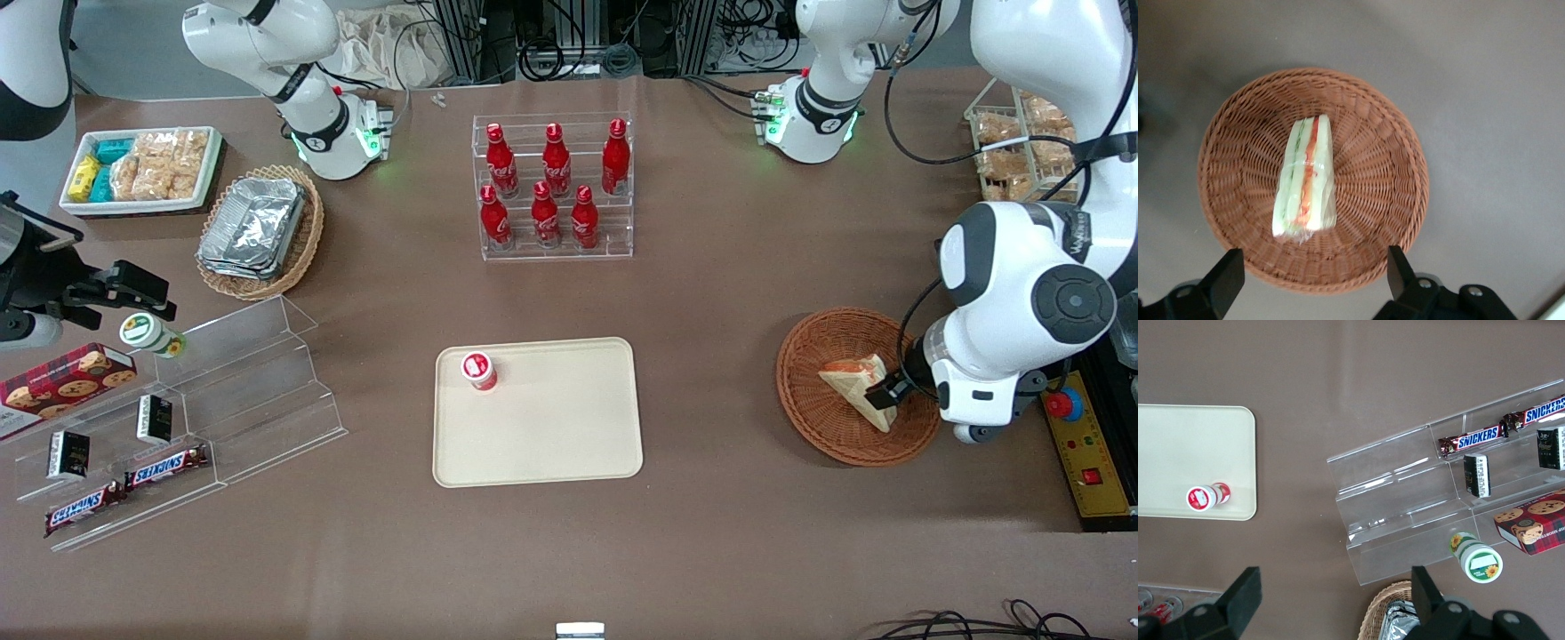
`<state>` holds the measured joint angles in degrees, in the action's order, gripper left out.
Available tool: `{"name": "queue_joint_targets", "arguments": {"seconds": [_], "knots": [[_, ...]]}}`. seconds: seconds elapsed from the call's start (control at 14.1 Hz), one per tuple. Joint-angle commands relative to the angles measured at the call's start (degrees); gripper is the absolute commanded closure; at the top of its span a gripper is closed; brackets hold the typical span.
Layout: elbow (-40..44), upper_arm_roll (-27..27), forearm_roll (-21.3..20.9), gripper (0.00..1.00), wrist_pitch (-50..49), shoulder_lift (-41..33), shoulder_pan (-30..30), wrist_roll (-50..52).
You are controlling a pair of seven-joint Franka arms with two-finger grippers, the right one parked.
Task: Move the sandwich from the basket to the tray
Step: 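Lower the open left gripper around the sandwich and close it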
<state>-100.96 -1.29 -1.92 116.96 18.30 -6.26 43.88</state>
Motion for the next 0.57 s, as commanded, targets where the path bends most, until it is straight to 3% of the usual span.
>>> {"name": "queue_joint_targets", "arguments": {"seconds": [0.0,0.5], "knots": [[-10.1,-0.29,-0.9,0.05,9.83,-4.04,0.11,1.21],[-24.36,-0.65,-0.81,0.03,25.67,-7.48,1.43,2.35]]}}
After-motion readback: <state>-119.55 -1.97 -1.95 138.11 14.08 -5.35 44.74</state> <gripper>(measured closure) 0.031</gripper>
